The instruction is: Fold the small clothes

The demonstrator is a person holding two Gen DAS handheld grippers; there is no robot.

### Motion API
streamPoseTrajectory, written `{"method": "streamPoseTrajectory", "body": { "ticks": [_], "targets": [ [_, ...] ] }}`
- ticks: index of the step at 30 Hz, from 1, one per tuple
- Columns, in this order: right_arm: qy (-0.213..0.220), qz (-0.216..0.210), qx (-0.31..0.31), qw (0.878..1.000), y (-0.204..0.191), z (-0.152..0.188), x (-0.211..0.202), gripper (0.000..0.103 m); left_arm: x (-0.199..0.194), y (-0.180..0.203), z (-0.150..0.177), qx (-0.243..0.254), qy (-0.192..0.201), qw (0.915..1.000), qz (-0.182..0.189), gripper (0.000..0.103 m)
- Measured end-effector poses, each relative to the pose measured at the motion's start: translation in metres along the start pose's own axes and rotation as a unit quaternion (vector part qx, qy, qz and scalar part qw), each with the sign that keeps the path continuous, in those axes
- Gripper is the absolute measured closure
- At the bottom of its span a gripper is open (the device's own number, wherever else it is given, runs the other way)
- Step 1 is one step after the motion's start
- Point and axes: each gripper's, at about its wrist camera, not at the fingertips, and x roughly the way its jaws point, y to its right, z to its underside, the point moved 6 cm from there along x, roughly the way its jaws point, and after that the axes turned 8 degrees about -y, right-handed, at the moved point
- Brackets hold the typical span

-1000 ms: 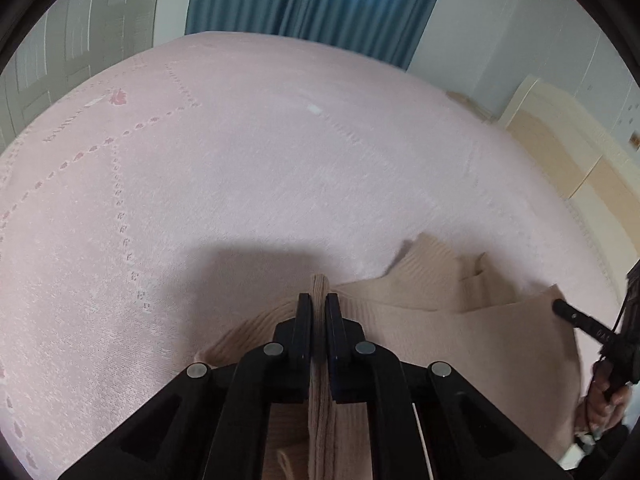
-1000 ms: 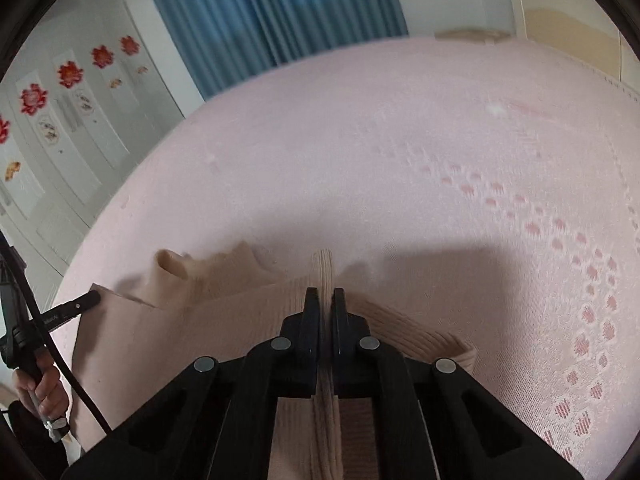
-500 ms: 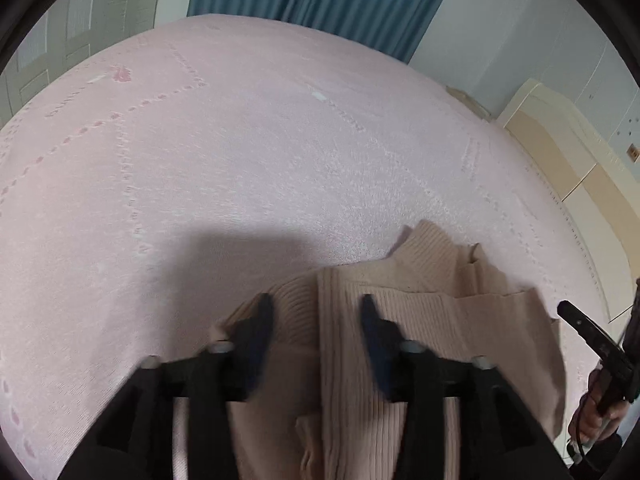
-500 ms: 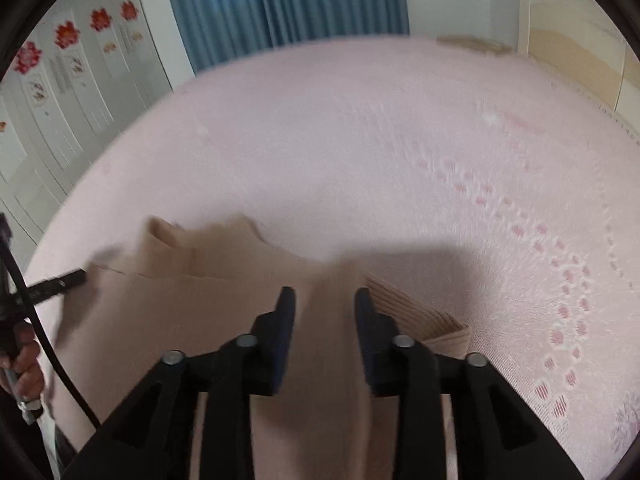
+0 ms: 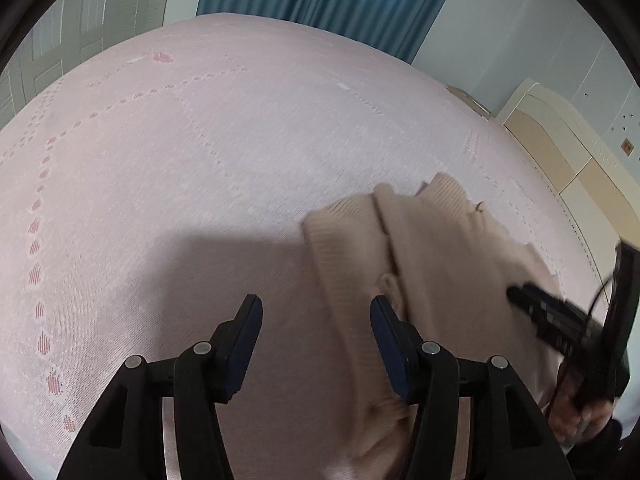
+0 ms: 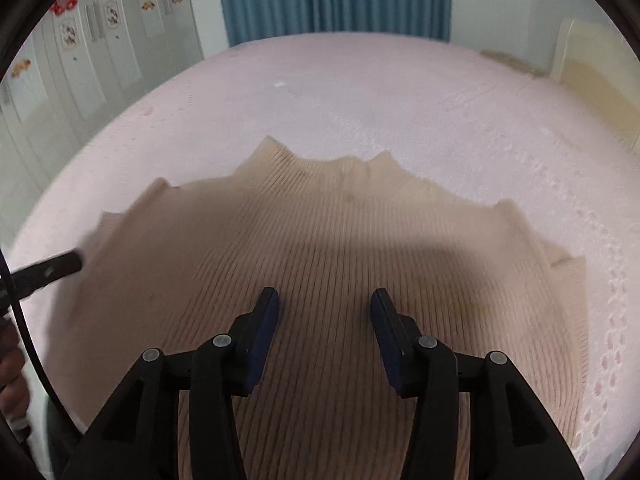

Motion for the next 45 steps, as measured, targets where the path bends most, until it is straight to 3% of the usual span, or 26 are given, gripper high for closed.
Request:
{"method": "streamPoseTrajectory", "body": {
  "ticks": [7,13,19,22,33,37,45],
  "targets": [
    [-0.060,0.036,0.016,0.997,0.009,-0.036,0.046,0.054,0.008,-0.012,-0.006,-0.027,0.008,0.9985,0.047,0.049],
    [-0.067,0.051,0.036,0.996,0.012,-0.056,0.060,0.051,0.013,-0.006,-0.005,0.005,0.017,0.9992,0.036,0.049],
    [-0.079,0.047,0.044,0.995,0.014,-0.058,0.057,0.050,0.006,-0.009,-0.001,-0.009,0.016,0.9984,0.054,0.048],
    [-0.094,0.035,0.035,0.994,0.011,-0.044,0.043,0.050,-0.006,-0.013,0.006,-0.020,0.018,0.9975,0.065,0.048],
    [-0.087,0.020,0.007,0.996,-0.002,0.054,-0.031,0.050,-0.030,-0.010,0.033,-0.032,0.010,0.9958,0.085,0.047],
    [-0.114,0.000,0.018,0.993,-0.004,0.090,-0.040,0.050,-0.033,-0.005,0.046,-0.034,-0.001,0.9944,0.100,0.047],
    [-0.102,-0.016,0.000,0.995,-0.005,0.123,-0.070,0.051,-0.024,0.008,0.072,-0.040,-0.038,0.9897,0.132,0.045]
  ]
}}
